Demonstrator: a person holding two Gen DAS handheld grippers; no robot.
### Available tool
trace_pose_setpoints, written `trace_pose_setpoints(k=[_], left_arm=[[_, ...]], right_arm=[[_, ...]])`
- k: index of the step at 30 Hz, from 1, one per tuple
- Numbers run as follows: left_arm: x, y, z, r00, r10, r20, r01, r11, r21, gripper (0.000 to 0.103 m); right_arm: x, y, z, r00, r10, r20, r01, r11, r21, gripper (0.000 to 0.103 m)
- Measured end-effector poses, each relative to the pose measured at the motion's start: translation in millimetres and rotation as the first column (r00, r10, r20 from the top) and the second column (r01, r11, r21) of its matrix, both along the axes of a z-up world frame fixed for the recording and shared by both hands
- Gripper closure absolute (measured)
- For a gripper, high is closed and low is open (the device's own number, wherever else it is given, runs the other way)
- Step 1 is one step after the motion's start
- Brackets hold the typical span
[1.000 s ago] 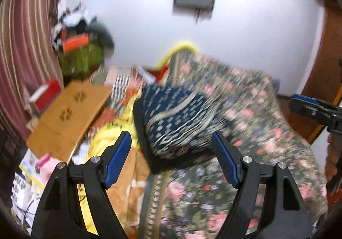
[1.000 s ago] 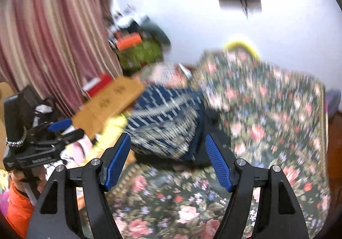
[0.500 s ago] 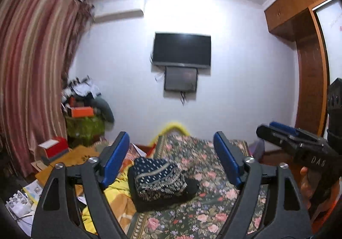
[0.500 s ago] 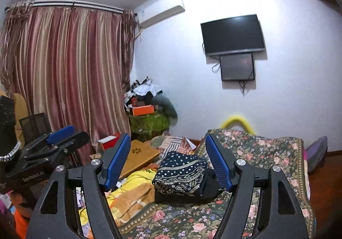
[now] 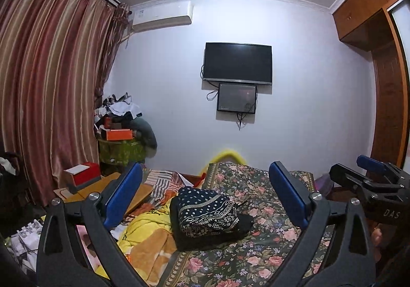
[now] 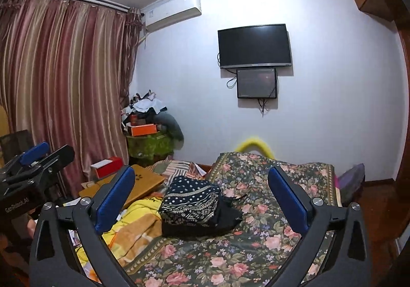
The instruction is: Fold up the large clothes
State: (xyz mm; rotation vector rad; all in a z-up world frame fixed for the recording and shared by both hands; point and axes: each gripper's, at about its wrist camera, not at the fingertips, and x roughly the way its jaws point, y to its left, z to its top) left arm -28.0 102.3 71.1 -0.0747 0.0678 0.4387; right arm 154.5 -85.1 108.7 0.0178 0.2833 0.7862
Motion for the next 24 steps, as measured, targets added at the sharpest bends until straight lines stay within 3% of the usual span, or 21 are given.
trace_pose_setpoints(k=[9, 24], left_arm=[[3, -3, -8, 1.000, 0.007, -0.017, -0.007, 1.000, 0.013, 0.002], [13, -1, -13, 0.999, 0.002, -0.042, -0.001, 1.000, 0.009, 0.002]], right_arm=[[-9, 4, -5, 1.000, -0.015, 0.027, 0.017, 0.999, -0.046, 0.000], [-5, 1, -11, 1.000, -0.002, -0.011, 0.002, 0.999, -0.053, 0.000]])
